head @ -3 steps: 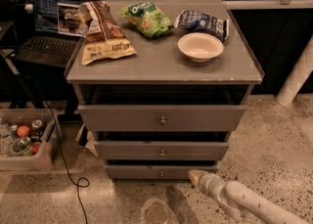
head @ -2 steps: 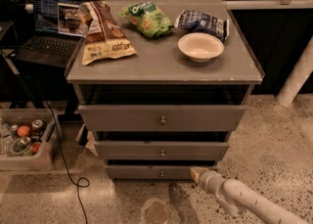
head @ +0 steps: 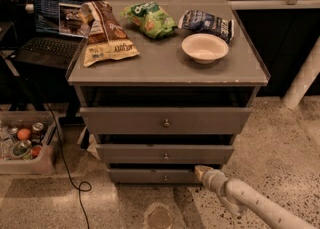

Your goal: Open bottom drawer

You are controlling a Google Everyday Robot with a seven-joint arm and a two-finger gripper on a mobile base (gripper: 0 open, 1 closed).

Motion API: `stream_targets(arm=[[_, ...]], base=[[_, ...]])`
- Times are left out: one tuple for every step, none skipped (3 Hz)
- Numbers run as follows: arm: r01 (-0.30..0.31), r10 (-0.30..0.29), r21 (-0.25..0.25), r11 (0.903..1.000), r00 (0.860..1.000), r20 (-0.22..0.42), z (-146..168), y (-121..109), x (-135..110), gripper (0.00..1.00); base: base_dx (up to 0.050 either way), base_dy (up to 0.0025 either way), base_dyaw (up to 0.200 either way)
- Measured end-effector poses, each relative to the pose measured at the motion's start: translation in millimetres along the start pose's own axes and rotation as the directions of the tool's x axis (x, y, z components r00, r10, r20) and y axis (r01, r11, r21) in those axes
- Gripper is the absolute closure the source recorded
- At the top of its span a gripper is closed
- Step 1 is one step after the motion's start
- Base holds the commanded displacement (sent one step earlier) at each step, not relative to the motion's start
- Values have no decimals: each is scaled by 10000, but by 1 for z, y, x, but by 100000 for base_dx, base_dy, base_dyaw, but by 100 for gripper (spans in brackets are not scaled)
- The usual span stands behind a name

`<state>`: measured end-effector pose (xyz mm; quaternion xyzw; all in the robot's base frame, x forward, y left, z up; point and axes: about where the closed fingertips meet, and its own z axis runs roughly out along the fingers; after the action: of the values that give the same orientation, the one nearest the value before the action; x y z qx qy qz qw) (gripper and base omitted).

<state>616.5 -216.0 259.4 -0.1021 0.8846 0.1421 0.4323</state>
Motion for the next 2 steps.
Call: stream_targets(arm=[[-169, 170, 140, 9998, 9998, -100, 9, -4, 6, 100], [-316, 323, 308, 9990, 9992, -225, 20, -12, 13, 100]], base=[[0, 0, 0], [0, 0, 0]])
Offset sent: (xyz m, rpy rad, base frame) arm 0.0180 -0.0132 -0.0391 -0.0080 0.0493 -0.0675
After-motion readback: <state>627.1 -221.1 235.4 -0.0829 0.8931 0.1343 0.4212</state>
